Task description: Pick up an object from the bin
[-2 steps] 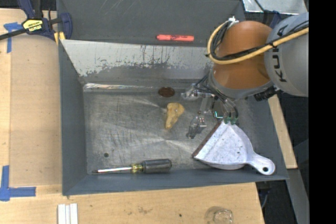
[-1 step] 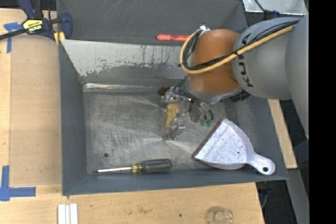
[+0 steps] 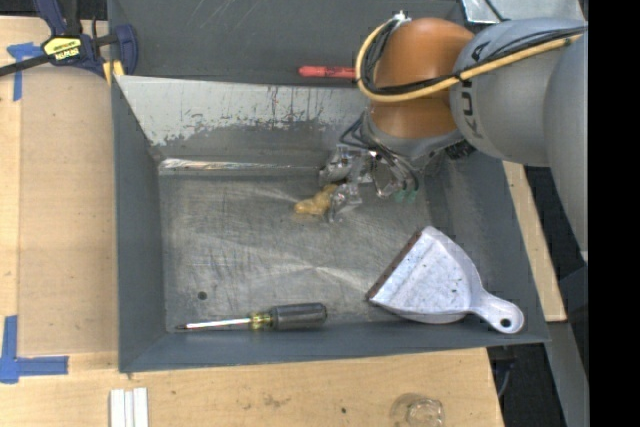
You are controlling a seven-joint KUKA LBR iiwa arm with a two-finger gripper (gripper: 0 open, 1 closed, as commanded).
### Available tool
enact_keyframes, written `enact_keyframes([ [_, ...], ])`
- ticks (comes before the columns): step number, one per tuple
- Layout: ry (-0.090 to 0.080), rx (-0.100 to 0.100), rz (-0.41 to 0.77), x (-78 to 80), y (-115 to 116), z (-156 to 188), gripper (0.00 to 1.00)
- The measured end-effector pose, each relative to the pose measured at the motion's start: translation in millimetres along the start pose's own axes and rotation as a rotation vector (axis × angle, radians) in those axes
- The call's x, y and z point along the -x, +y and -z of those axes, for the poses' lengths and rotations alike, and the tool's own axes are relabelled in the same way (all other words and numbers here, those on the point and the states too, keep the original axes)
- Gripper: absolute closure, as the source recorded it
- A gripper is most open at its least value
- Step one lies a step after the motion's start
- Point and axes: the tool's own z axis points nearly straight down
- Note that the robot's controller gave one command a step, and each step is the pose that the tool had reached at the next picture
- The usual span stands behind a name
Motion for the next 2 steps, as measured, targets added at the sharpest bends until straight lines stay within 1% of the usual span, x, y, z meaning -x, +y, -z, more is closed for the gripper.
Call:
enact_keyframes([
  [1, 0.000, 0.000, 0.000, 0.0, 0, 0, 1.00],
  [2, 0.000, 0.000, -0.005, 4.7, 0, 84, 1.00],
])
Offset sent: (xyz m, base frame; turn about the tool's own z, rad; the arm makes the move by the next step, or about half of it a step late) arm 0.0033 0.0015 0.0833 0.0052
